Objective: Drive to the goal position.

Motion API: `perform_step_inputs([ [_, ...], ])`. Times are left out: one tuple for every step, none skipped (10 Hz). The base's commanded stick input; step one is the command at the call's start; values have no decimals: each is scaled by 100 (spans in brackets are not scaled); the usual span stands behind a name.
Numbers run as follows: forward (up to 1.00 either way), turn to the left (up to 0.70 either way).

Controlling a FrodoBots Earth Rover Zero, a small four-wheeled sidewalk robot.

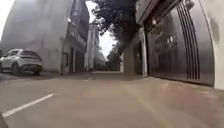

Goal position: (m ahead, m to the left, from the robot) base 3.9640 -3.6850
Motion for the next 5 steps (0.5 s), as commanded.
perform_step_inputs([
  [85,0],
  [85,0],
  [85,0],
  [85,0],
  [85,0],
])
